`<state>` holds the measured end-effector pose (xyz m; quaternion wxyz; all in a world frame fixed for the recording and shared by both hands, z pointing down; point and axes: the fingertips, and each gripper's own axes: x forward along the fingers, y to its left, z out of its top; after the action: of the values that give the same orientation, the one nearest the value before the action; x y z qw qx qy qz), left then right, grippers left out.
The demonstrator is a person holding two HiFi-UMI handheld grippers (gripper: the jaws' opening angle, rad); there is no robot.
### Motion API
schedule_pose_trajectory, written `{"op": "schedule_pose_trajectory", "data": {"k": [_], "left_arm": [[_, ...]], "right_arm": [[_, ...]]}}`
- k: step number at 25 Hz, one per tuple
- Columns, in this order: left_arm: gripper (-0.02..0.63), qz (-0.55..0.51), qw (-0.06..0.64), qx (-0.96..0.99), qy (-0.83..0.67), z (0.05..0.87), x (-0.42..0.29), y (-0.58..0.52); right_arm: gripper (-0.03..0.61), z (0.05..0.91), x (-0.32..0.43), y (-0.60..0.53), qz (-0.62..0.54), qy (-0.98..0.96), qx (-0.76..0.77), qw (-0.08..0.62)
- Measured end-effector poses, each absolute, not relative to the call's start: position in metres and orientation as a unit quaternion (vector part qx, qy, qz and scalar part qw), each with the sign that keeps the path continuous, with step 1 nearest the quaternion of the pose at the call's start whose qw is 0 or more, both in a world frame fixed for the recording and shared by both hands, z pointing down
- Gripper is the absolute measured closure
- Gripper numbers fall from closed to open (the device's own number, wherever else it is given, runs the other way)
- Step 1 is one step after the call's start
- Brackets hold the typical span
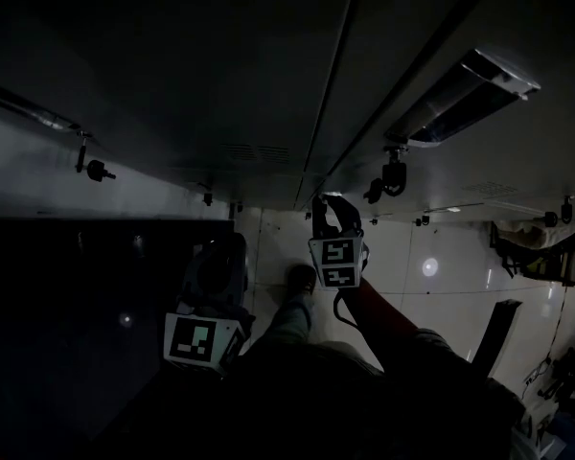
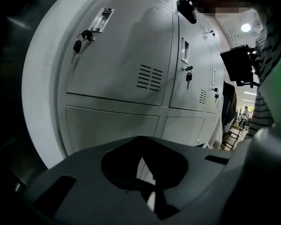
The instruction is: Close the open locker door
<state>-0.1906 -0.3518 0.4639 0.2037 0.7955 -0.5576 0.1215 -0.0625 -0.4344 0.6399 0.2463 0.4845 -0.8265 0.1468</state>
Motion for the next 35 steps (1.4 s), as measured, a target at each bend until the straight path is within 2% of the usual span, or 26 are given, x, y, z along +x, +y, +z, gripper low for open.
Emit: {"op": "schedule_pose_trajectory", "data": {"k": [7,13,18,25,35], "left_arm": [[0.609,0.125,0.2,0.792,-0.563,0.463,-0.19,-0.334],[0.609,0.12,0.19,0.791,-0.569,0.456,-0.19,-0.312],[0.609,0.103,0.176,0.798,-0.567,0.438,-0.178,-0.27],[0.609,0.064,0.128,0.815,-0.562,0.403,-0.134,-0.14],[0.609,0.053,0.126,0.825,-0.548,0.355,-0.085,0.066]], "right_arm": [[0.354,0.638,-0.074,-0.427,0.164,-0.835,0.463,0.248],[0.33,0.622,-0.063,-0.393,0.177,-0.839,0.456,0.24],[0.39,0.558,-0.045,-0.324,0.163,-0.858,0.452,0.181],[0.573,0.44,0.017,-0.172,0.106,-0.868,0.478,0.084],[0.577,0.361,0.101,0.028,0.068,-0.856,0.508,0.071]]}}
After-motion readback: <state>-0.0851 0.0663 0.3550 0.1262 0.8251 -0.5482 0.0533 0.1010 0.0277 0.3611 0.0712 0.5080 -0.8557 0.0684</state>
